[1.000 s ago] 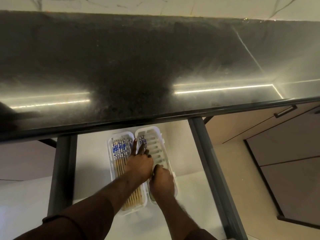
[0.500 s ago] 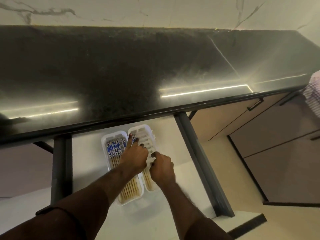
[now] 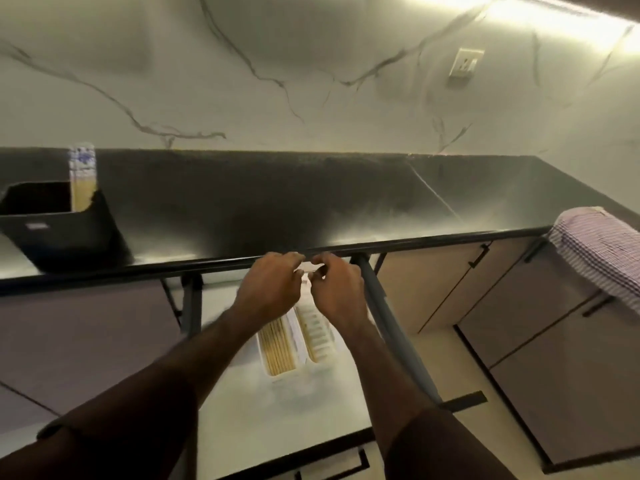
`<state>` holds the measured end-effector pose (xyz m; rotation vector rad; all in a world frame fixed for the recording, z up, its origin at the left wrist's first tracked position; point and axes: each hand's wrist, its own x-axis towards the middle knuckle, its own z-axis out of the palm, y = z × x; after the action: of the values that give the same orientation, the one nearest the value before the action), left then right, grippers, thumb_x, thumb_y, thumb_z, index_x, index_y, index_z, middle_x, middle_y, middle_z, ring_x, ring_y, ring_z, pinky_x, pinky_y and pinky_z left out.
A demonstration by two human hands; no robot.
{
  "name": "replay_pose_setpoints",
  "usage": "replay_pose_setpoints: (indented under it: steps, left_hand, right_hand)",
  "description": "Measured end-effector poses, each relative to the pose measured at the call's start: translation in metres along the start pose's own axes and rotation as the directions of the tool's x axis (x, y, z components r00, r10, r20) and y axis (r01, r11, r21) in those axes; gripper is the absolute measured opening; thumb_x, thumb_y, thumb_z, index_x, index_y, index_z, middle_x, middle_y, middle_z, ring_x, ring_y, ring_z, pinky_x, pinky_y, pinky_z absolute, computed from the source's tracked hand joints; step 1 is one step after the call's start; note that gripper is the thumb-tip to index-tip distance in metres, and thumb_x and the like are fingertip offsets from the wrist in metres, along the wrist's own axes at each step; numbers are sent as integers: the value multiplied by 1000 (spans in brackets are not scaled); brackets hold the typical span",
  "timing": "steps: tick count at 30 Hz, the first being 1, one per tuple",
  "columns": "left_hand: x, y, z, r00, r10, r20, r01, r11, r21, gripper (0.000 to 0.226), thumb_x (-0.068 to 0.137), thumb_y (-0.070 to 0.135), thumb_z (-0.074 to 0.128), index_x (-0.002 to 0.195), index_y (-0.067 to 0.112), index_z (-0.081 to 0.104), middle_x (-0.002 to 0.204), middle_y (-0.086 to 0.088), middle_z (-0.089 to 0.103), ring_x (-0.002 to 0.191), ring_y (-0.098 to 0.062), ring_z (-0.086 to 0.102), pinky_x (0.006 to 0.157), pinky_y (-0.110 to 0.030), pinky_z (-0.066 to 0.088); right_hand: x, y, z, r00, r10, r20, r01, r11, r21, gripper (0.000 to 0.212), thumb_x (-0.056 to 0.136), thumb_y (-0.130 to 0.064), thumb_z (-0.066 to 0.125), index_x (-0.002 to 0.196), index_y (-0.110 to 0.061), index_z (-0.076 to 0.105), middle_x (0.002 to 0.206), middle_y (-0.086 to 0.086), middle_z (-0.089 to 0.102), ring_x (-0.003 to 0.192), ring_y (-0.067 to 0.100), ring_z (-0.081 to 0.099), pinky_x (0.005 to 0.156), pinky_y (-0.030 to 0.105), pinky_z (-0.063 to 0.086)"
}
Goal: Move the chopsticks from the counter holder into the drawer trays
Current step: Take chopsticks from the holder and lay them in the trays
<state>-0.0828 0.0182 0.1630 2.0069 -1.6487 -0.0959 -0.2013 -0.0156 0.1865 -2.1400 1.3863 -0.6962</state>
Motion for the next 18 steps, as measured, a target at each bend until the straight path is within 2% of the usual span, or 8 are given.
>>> replay_pose_setpoints:
  steps: [5, 8, 13, 15, 17, 18]
  left_hand:
    - [-34, 3, -77, 984, 79, -161, -89, 994, -59, 32, 94, 15, 53, 125, 9, 60, 115, -11, 70, 104, -26, 65, 90, -37, 48]
    - [-48, -9, -118, 970, 80, -231, -89, 996, -32, 34, 94, 12, 53, 127, 7, 59, 123, -12, 67, 111, -27, 63, 95, -38, 47]
    - [-76, -60, -178, 944, 35, -328, -42, 999, -15, 37, 92, 13, 57, 128, 6, 57, 122, -14, 67, 111, -28, 64, 95, -34, 45]
    - [-88, -91, -201, 936, 3, -353, -12, 1000, -25, 38, 92, 14, 59, 130, 6, 56, 121, -14, 67, 110, -27, 64, 93, -30, 43]
    - [-97, -122, -222, 933, -30, -358, 20, 999, -33, 41, 92, 17, 59, 132, 7, 54, 122, -13, 67, 111, -26, 64, 94, -31, 45]
    - [-101, -139, -233, 935, -47, -351, 33, 998, -46, 42, 92, 18, 59, 132, 8, 53, 119, -13, 68, 108, -25, 65, 93, -32, 46]
  right_hand:
    - [-29, -62, -23, 996, -69, -59, 73, 996, 57, 28, 93, -16, 60, 120, -16, 64, 116, 3, 70, 101, 18, 66, 86, 28, 53]
    - [-37, -100, -24, 989, -124, -85, 129, 991, 45, 27, 93, -18, 60, 119, -18, 65, 115, 1, 70, 102, 16, 65, 83, 24, 49]
    - [-45, -171, 8, 970, -223, -94, 230, 970, 71, 25, 91, -21, 62, 116, -19, 66, 110, 0, 72, 100, 14, 65, 91, 31, 54]
    - [-47, -202, 31, 961, -260, -93, 266, 962, 65, 25, 90, -23, 62, 114, -20, 68, 108, -2, 73, 95, 10, 65, 86, 19, 50]
    - [-48, -232, 53, 954, -288, -85, 293, 955, 48, 22, 89, -27, 63, 111, -22, 69, 103, -6, 73, 82, 1, 57, 69, 0, 32]
    - [-49, -248, 65, 953, -293, -79, 298, 953, 53, 21, 89, -28, 64, 109, -23, 69, 101, -8, 73, 79, -1, 53, 65, -2, 25]
